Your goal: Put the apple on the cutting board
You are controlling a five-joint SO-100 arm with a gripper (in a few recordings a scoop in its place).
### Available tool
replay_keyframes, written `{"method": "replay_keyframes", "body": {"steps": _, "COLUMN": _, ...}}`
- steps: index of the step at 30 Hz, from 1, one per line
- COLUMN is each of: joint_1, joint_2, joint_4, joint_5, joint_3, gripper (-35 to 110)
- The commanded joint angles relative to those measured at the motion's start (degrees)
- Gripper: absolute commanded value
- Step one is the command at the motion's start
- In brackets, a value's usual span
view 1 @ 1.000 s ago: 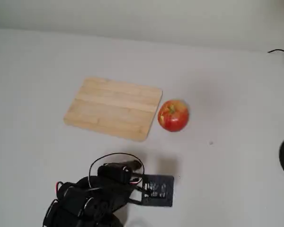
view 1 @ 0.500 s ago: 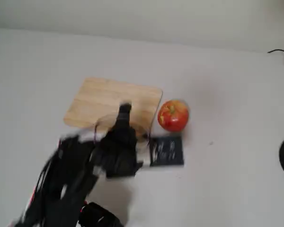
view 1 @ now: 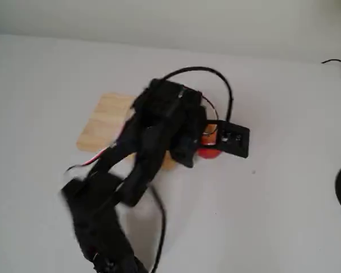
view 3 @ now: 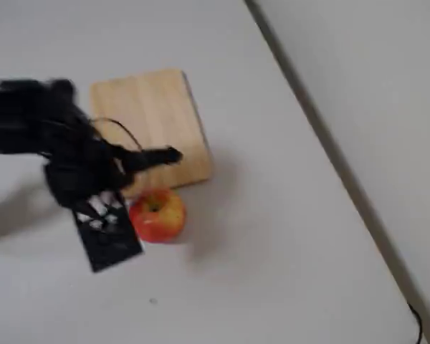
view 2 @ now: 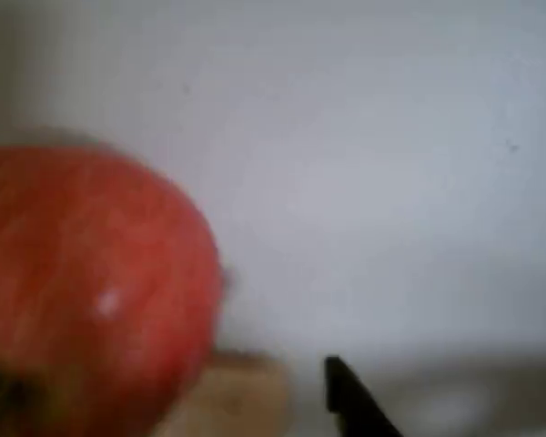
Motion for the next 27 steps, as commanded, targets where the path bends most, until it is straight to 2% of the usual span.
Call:
{"method": "replay_keyframes", "body": {"steps": 1, "joint_1": 0.88, "joint_2": -10.28, "joint_4": 4.22, "joint_5": 0.62, "joint_3": -18.11, "gripper": 74}}
{"method": "replay_keyframes", "body": {"steps": 5, "joint_1": 1.85, "joint_2": -27.07, "joint_4": 14.5, "joint_5": 0.18, "joint_3": -45.62, "gripper": 68}}
{"method": "replay_keyframes", "body": {"steps": 6, "joint_1": 2.02, "joint_2": -28.48, "joint_4": 14.5, "joint_5": -0.09, "joint_3": -47.37, "gripper": 65}}
{"method": "replay_keyframes", "body": {"steps": 11, "joint_1": 2.37, "joint_2": -31.55, "joint_4": 14.15, "joint_5": -1.14, "joint_3": -49.04, "gripper": 47}}
{"method": "replay_keyframes", "body": {"steps": 16, "joint_1": 3.08, "joint_2": -32.61, "joint_4": 14.15, "joint_5": -1.23, "joint_3": -49.48, "gripper": 14}}
{"method": "replay_keyframes", "body": {"steps": 19, "joint_1": 3.25, "joint_2": -31.38, "joint_4": 14.41, "joint_5": -0.88, "joint_3": -49.48, "gripper": 1}}
{"method": "replay_keyframes", "body": {"steps": 27, "joint_1": 0.09, "joint_2": -18.54, "joint_4": 14.94, "joint_5": 2.64, "joint_3": -48.78, "gripper": 0}}
